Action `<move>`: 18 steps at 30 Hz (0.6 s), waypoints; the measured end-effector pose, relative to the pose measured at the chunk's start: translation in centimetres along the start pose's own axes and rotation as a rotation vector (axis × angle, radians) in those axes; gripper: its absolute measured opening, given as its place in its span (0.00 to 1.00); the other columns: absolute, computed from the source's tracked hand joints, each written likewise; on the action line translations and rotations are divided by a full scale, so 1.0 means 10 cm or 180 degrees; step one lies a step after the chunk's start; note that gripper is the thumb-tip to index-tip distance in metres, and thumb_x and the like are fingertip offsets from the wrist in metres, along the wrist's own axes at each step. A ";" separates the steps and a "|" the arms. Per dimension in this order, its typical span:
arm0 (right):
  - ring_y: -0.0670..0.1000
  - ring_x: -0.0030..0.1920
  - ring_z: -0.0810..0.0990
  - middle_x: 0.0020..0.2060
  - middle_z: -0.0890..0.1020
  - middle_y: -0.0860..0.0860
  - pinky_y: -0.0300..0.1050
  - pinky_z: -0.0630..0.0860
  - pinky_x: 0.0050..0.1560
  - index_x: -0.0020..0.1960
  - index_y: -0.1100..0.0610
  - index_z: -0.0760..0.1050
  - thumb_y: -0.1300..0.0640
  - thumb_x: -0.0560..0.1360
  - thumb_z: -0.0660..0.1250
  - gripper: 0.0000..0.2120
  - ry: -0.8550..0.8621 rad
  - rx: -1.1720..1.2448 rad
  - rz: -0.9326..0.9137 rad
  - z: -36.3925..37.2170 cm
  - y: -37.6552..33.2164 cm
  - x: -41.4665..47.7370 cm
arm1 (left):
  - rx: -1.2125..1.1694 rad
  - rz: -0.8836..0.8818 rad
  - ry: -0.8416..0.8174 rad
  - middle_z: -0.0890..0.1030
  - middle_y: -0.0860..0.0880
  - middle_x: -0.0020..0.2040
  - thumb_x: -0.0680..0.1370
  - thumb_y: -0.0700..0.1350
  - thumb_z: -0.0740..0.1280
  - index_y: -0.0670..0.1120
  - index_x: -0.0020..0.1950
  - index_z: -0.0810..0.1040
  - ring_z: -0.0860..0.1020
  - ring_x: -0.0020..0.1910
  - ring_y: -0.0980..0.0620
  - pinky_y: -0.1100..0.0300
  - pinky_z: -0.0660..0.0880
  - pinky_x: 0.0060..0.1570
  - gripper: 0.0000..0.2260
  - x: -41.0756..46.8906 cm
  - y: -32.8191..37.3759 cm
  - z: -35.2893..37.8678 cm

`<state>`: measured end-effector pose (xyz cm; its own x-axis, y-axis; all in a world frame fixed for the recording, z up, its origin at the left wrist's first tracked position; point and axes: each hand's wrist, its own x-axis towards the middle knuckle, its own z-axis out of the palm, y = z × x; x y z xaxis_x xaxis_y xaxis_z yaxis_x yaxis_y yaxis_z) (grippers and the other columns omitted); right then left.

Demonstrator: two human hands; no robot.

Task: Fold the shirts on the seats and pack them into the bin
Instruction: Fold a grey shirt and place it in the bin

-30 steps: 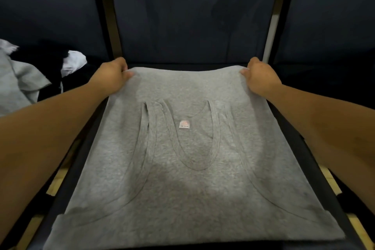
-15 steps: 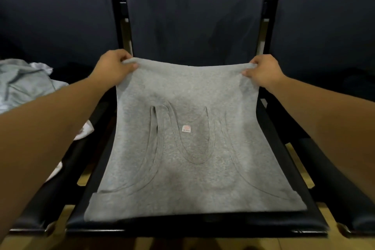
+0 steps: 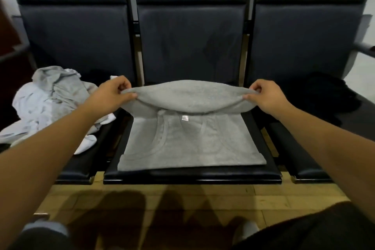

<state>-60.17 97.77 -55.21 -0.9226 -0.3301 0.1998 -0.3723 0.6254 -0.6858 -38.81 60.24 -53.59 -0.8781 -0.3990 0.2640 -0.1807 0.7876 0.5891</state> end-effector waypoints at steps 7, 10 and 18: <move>0.54 0.43 0.79 0.40 0.78 0.50 0.44 0.73 0.40 0.39 0.53 0.73 0.65 0.73 0.70 0.10 -0.1238 -0.1322 -0.0172 0.14 0.43 -0.69 | 0.0700 0.0293 -0.1176 0.74 0.53 0.37 0.74 0.39 0.75 0.49 0.39 0.72 0.72 0.36 0.57 0.68 0.68 0.37 0.13 -0.78 -0.24 0.19; 0.51 0.41 0.74 0.41 0.73 0.49 0.41 0.69 0.36 0.39 0.51 0.66 0.66 0.74 0.64 0.13 -0.1545 -0.1940 -0.0229 0.23 0.57 -0.82 | 0.1107 0.0402 -0.1588 0.72 0.53 0.38 0.74 0.36 0.71 0.51 0.37 0.67 0.71 0.38 0.57 0.67 0.67 0.36 0.15 -0.89 -0.37 0.31; 0.57 0.38 0.74 0.42 0.71 0.52 0.53 0.75 0.39 0.42 0.54 0.67 0.68 0.72 0.64 0.11 -0.0695 -0.1996 -0.0361 0.22 0.64 -0.87 | 0.0816 0.0393 -0.0997 0.67 0.52 0.33 0.72 0.33 0.70 0.55 0.37 0.61 0.66 0.31 0.55 0.58 0.63 0.33 0.22 -0.93 -0.58 0.33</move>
<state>-54.28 103.11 -62.89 -0.8572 -0.5120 0.0555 -0.5148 0.8489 -0.1195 -31.06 60.91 -61.93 -0.9852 -0.1633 0.0525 -0.1352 0.9276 0.3482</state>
